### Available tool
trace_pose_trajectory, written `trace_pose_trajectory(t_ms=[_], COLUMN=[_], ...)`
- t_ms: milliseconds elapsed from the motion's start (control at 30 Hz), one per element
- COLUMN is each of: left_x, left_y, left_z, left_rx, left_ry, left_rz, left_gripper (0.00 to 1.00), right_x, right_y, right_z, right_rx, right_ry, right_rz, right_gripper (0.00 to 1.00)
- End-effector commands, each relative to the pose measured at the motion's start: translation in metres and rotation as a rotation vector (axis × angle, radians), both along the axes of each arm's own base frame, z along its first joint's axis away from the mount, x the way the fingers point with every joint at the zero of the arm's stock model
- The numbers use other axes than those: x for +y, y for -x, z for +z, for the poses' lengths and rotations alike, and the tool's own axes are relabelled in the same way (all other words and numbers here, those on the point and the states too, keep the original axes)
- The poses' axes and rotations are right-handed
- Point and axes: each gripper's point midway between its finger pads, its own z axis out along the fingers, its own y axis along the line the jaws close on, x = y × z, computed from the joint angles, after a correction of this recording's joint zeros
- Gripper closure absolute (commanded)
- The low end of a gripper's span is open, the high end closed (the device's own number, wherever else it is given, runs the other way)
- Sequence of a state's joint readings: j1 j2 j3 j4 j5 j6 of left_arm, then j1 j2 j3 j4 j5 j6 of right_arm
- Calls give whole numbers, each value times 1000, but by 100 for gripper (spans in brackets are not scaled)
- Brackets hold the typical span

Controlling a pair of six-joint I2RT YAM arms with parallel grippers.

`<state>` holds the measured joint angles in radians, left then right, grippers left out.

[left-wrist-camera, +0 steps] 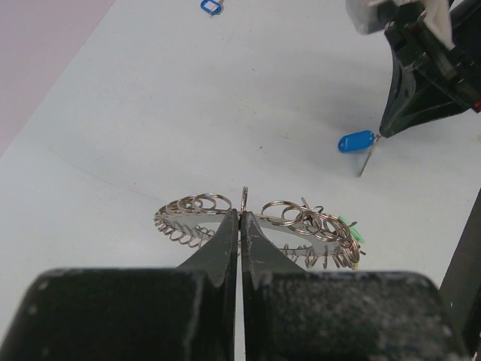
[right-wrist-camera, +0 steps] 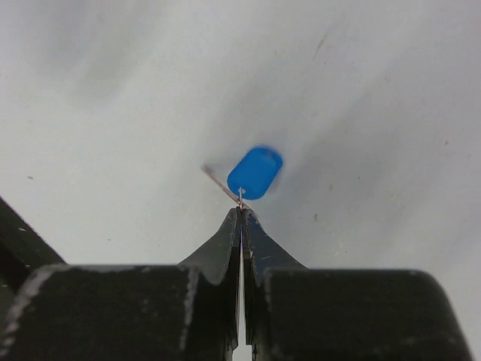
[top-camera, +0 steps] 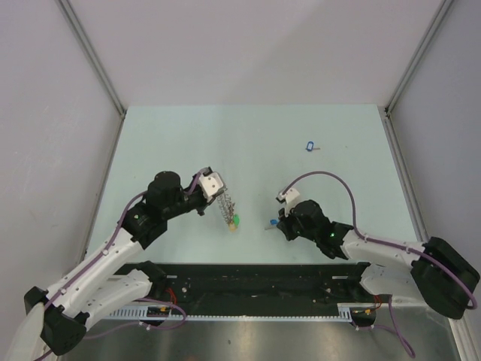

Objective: Put the keys on the keyring

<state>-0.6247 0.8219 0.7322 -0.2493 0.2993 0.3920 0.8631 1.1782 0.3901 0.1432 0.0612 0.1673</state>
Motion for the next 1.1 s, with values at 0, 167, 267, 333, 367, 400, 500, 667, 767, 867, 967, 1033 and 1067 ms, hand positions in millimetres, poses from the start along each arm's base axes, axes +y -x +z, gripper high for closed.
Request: trace_pose_trajectory(t_ms=[0,167,267,333,367,400,500,667,767,867,967,1033,1067], left_x=[-6,-9,-11,-12,-15,-17,-25,-38,-46,-50,-52,-52,-52], left_y=[-3,1,6,6,7,10,13,10,5,1,-2,-2,-2], left_z=[18,25,28,27,28,27,32,45,53,64,66,62,62], left_rx=[-55,-67,-81,-86,-78,-69,-68,-71,-97,-147,-178,-184,-191], left_ry=[54,66,70,63,60,58,48,29,19,17,6,1,1], left_rz=[-23,-53,-83,-94,-111,-132,-196,-269,-308,-332,-345,-351,-354], left_gripper=[99,100,100,100,100,100,100,100,100,100,100,100,100], right_x=[5,2,0,0,0,2,8,21,29,35,38,37,38], right_y=[-5,-11,-13,-15,-15,-15,-15,-31,-44,-55,-58,-57,-53], right_z=[42,94,120,133,140,149,169,212,237,248,249,245,243], right_rx=[-78,-185,-267,-288,-299,-325,-374,-461,-519,-514,-524,-528,-520], right_ry=[-92,-143,-163,-193,-210,-215,-229,-233,-226,-221,-199,-178,-180], right_rz=[24,75,107,116,123,150,197,233,275,326,386,411,431], right_gripper=[100,100,100,100,100,100,100,100,100,100,100,100,100])
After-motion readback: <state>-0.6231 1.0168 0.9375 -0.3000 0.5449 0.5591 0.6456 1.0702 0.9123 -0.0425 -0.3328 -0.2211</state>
